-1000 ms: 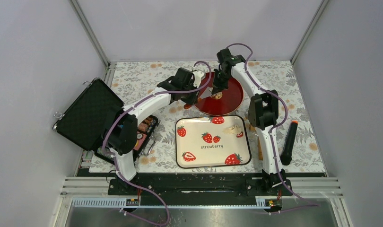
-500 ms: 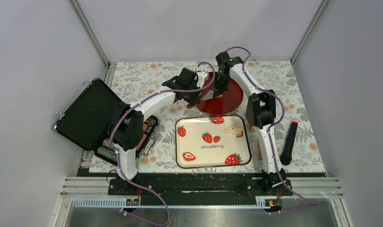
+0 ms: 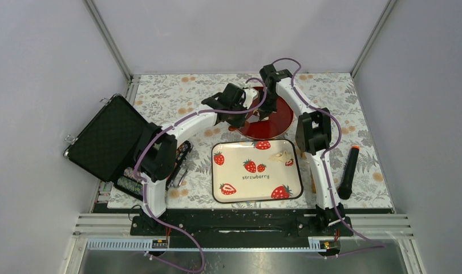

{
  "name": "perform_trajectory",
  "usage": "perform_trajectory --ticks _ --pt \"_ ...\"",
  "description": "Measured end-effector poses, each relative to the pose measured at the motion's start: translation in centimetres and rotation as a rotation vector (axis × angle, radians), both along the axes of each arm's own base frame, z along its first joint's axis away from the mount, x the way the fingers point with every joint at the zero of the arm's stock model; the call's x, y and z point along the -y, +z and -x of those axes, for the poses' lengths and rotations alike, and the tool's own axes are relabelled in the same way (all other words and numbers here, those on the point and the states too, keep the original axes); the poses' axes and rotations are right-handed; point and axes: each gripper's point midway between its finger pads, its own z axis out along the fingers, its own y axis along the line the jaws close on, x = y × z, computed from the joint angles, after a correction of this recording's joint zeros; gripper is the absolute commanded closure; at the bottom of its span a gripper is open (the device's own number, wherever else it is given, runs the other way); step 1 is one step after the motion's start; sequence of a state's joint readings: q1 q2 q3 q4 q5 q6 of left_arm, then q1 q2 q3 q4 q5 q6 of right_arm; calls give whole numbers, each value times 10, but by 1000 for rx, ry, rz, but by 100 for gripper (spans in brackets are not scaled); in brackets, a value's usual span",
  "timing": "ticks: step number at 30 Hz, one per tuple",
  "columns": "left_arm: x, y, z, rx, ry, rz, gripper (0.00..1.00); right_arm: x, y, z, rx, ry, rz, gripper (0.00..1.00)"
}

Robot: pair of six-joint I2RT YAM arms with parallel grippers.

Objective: Roll out the dumpling wrappers from the dough

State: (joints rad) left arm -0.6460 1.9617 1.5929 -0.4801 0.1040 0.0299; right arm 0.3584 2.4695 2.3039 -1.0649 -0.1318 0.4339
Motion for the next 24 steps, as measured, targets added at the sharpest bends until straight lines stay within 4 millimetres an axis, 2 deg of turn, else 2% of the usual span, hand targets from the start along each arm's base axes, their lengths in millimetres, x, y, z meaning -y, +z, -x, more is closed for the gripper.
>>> perform_trajectory --ticks 6,18,24 --pt "1 0 1 7 -2 -12 100 3 -8 -1 -6 2 23 100" --pt "-2 0 1 12 -2 -28 100 9 -11 2 -14 8 56 100" --pt "-7 9 5 19 -3 -36 100 10 -17 2 -28 10 62 100"
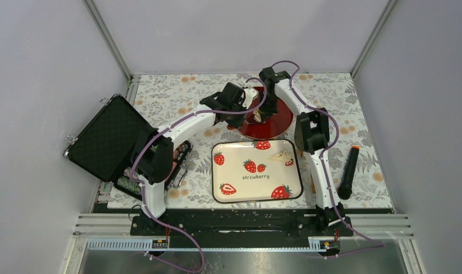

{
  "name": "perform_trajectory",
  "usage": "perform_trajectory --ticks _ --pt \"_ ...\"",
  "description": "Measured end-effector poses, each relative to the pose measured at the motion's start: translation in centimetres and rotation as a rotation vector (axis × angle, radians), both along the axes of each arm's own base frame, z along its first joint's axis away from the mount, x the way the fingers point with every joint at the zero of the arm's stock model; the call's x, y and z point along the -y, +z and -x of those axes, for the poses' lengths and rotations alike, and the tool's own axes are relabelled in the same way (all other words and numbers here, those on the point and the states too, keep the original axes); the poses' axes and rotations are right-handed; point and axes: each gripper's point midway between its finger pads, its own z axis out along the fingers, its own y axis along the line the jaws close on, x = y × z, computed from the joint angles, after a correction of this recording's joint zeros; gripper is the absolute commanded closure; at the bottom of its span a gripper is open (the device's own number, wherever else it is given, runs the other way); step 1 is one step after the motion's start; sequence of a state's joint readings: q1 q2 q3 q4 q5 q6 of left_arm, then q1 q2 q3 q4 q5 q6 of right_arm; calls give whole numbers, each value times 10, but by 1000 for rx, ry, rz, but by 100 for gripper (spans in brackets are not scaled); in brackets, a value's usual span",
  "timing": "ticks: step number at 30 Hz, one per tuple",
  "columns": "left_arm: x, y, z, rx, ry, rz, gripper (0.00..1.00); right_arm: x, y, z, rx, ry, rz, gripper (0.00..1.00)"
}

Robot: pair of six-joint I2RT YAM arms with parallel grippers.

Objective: Roll out the dumpling wrappers from the dough

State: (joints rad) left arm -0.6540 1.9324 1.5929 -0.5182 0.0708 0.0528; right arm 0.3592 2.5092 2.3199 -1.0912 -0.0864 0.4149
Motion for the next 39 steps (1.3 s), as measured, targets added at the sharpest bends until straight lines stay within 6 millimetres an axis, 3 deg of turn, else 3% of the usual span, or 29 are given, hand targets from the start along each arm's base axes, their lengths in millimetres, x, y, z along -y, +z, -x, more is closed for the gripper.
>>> perform_trajectory --ticks 7,22,25,27,32,39 --pt "-2 24 2 41 -1 25 100 0 -4 2 -16 2 5 100" --pt "-17 55 18 91 -15 40 100 0 -8 3 -26 6 9 97" --pt "-21 57 24 93 -18 45 73 1 -8 5 -31 13 13 96" --pt "-23 51 29 76 -22 46 59 3 -7 9 -38 19 17 93" --pt "-29 20 38 -11 -23 30 43 8 9 21 -34 35 18 88" --pt "-31 -36 46 -144 -14 -17 39 17 48 36 30 34 -15 82"
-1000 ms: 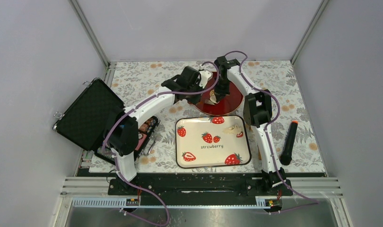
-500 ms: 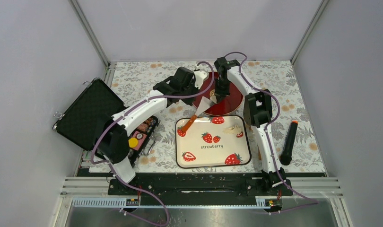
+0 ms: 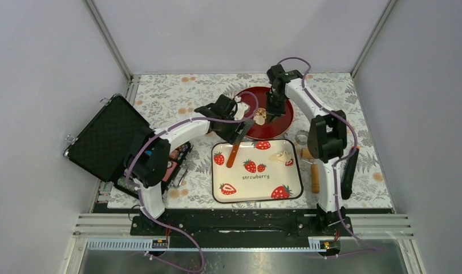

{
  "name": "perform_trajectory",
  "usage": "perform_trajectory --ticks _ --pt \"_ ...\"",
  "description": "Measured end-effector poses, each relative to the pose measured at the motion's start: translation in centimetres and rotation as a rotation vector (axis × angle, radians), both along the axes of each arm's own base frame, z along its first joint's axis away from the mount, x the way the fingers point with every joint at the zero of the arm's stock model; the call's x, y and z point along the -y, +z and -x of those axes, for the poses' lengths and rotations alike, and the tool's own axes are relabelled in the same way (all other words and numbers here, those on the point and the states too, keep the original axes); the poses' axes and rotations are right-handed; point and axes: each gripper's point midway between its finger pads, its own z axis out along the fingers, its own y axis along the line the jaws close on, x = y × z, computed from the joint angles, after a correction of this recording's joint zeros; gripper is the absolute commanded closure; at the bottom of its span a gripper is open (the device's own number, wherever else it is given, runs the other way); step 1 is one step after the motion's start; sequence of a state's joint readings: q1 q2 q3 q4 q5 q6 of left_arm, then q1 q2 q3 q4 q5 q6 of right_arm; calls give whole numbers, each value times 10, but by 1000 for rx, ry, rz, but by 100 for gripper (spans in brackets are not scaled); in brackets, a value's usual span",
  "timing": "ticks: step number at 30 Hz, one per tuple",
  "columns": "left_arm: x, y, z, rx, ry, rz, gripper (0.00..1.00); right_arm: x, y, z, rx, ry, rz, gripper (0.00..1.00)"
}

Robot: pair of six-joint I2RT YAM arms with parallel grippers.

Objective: Roll out the dumpling wrappers from the dough

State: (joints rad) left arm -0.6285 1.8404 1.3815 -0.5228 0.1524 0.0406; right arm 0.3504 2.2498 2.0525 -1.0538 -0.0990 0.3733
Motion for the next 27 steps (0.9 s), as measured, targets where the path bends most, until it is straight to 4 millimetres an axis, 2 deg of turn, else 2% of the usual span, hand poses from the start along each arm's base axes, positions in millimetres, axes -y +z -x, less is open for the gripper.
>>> perform_trajectory --ticks 5,12,17,22,25,27 --pt "-1 -24 10 -55 5 -22 39 20 13 13 22 -39 -39 81" --pt "12 -35 20 -61 24 -35 40 46 2 26 -7 -106 -75 80" --pt "18 -40 23 -55 43 -50 45 45 -6 32 -31 -107 -91 80" --pt "16 -56 24 -86 81 -87 48 44 -5 32 -18 -105 -106 80" --pt "14 -59 25 -102 97 -102 54 44 -2 34 -15 -110 -114 80" --pt "15 -59 25 -104 101 -103 66 44 -1 35 -13 -111 -122 80"
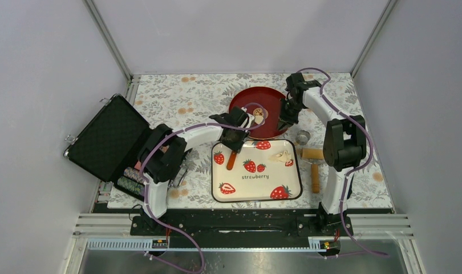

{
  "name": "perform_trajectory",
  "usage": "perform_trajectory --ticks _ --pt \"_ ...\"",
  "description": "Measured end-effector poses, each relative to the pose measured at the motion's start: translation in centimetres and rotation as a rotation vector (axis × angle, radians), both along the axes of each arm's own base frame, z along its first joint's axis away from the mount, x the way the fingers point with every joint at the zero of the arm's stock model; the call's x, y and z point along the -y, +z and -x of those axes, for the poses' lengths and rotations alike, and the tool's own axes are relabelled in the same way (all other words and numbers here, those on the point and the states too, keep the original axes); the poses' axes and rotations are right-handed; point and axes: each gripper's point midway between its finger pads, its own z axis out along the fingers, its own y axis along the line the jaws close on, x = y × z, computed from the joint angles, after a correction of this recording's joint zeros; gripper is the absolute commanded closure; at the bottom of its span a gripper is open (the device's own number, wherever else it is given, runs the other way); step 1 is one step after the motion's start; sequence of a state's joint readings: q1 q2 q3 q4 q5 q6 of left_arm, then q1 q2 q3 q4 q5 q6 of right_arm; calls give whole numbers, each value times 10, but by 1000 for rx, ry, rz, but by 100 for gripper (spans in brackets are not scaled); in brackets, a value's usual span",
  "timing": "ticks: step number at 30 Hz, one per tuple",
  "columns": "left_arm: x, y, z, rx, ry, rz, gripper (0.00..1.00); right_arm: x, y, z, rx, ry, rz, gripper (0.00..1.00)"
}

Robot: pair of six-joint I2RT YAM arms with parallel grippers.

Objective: Roll out the dumpling wrappers from the dough

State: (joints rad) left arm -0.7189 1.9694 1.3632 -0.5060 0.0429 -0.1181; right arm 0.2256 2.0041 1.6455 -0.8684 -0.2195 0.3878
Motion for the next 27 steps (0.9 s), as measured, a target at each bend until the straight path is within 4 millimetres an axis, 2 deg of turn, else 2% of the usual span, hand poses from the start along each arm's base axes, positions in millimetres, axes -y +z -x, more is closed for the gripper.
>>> perform_trajectory --ticks 3,4,5,12,16,19,23,27 --pt "0 -1 -1 -6 16 -5 91 0 2 0 2 -2 -9 79" --pt "1 0 -1 -9 11 -2 97 0 2 0 4 -3 -11 75" --pt "1 0 -1 -10 13 -3 100 0 2 -1 7 -3 -11 72" --pt "1 1 0 -23 18 9 100 0 2 3 14 -9 -23 51" --pt "3 10 1 -35 25 75 100 -1 6 8 29 -9 -40 34" --pt "0 31 0 -25 38 161 100 -1 13 10 57 -6 -46 21" --pt "-8 71 -6 45 63 303 100 0 21 14 95 4 -54 5" --pt "-22 108 -6 128 92 424 100 3 22 24 115 17 -53 1"
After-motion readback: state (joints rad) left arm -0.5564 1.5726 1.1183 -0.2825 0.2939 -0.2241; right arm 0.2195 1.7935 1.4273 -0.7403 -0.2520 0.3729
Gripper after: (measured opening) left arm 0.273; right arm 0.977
